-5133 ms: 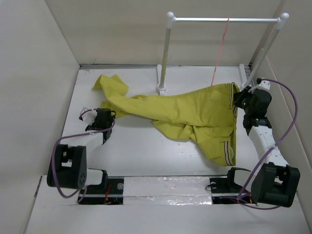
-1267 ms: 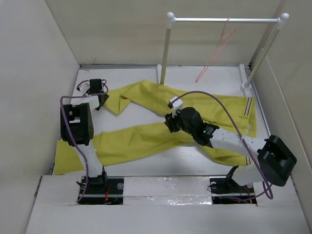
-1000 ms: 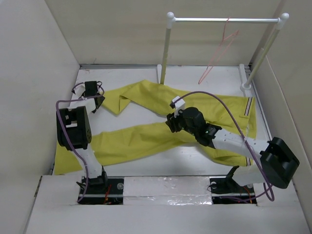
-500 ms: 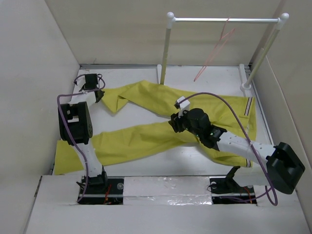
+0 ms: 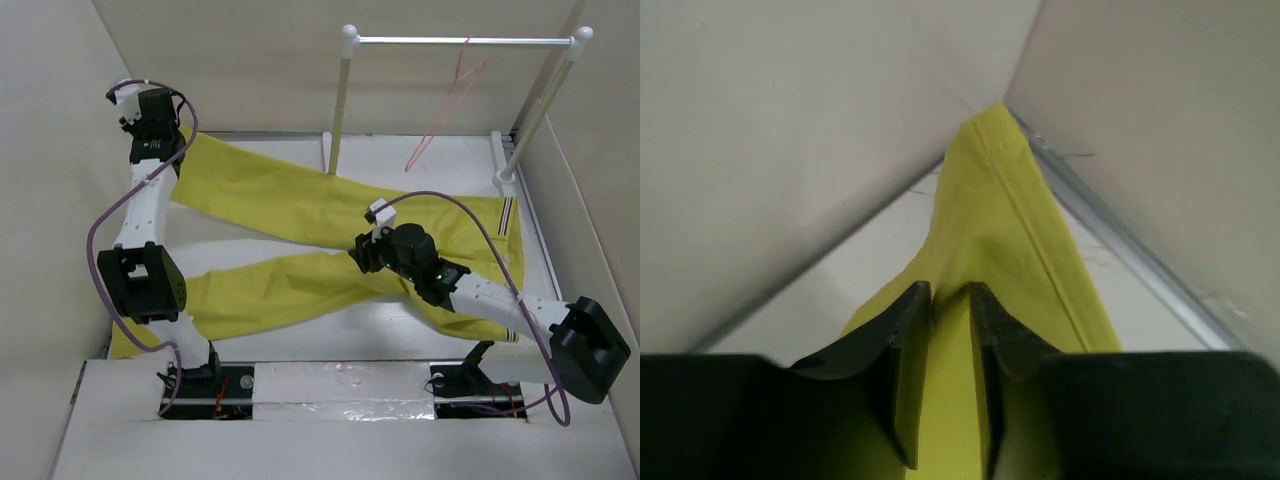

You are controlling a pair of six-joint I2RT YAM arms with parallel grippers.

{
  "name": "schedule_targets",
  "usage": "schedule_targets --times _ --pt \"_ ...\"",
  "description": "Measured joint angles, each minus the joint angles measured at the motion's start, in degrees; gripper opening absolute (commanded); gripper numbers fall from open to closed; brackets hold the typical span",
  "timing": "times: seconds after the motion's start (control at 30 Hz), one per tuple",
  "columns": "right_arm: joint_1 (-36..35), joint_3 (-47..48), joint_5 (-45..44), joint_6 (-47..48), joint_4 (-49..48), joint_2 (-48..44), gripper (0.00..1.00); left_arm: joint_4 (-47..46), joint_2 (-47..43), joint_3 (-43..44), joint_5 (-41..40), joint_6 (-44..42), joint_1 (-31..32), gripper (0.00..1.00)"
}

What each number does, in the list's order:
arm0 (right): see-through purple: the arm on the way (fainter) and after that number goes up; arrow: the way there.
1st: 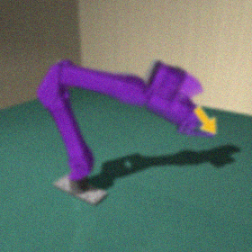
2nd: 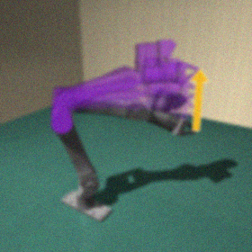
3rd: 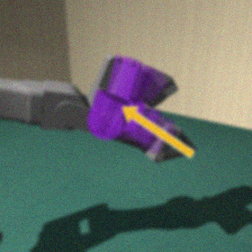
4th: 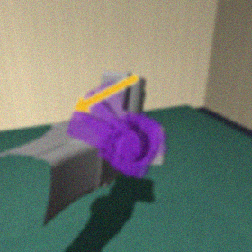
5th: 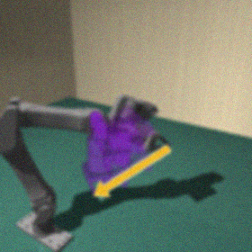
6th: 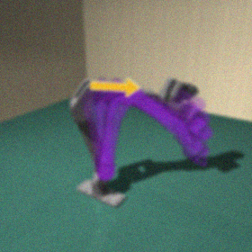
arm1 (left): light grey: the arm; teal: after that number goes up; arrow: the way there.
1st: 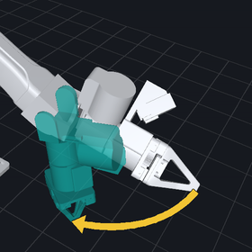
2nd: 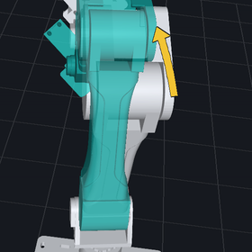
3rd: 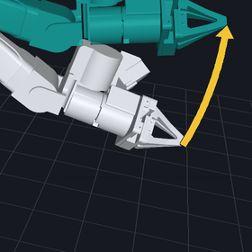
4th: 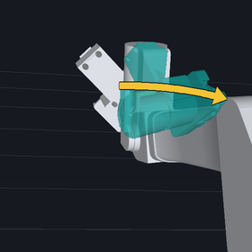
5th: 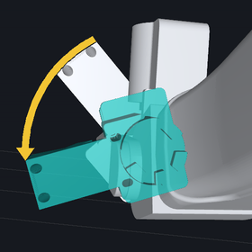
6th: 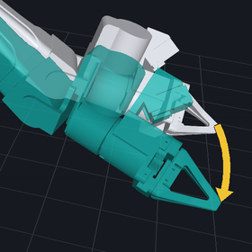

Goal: Place the trousers on the hanger
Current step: Flatten out the trousers at the center of the board.

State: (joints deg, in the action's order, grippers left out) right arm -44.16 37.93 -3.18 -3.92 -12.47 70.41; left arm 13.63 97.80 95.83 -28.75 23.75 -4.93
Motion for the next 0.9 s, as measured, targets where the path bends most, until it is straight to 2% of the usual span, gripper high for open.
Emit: schedule_targets --times 0.1,0.23,0.33,0.43,0.47,0.6,0.67,0.7,0.77,0.8,0.83,0.9 --pt "0.3 -0.4 0.2 -0.2 0.0 -1.2 0.53 2.1 2.8 1.6 -4.2 -1.9 0.5 0.44" --pt "1.6 -0.5 0.1 -0.4 0.1 -3.0 0.53 3.6 6.1 -0.6 -6.0 -2.0 0.3 0.44" --pt "2.9 -0.9 -0.2 -0.8 0.2 -4.9 0.45 5.0 6.9 -2.1 -6.4 -1.9 -0.2 0.44" --pt "4.0 -1.6 -1.7 -1.7 0.5 -7.1 0.04 5.0 7.0 -2.1 -6.7 -1.8 -0.4 0.44" --pt "4.4 -1.8 -2.4 -2.1 0.5 -7.8 0.0 4.6 6.9 -2.1 -6.7 -1.8 -0.3 0.44" --pt "8.5 -2.9 -4.9 -5.0 1.2 -10.1 0.0 0.8 5.4 -4.3 -4.6 -1.4 4.5 0.37" --pt "12.8 -4.4 -5.7 -6.9 1.7 -12.2 0.0 -1.1 3.7 -6.5 -2.8 -0.5 10.0 0.33" --pt "15.8 -5.4 -5.7 -8.0 2.1 -13.6 0.0 -2.7 2.8 -8.1 -1.9 0.1 13.6 0.26" --pt "20.9 -7.1 -5.4 -10.3 2.3 -16.1 0.0 -6.4 0.5 -12.2 0.5 1.9 21.5 0.19" --pt "26.2 -8.9 -5.2 -11.5 2.3 -18.8 0.04 -9.3 -1.0 -15.4 1.8 2.8 25.8 0.07" --pt "30.1 -10.0 -5.0 -12.7 2.5 -20.5 0.08 -11.1 -2.3 -18.1 3.0 3.7 29.6 0.04" --pt "37.0 -11.8 -4.5 -15.1 2.6 -22.6 0.26 -16.4 -5.0 -24.7 5.7 4.5 36.5 0.0"
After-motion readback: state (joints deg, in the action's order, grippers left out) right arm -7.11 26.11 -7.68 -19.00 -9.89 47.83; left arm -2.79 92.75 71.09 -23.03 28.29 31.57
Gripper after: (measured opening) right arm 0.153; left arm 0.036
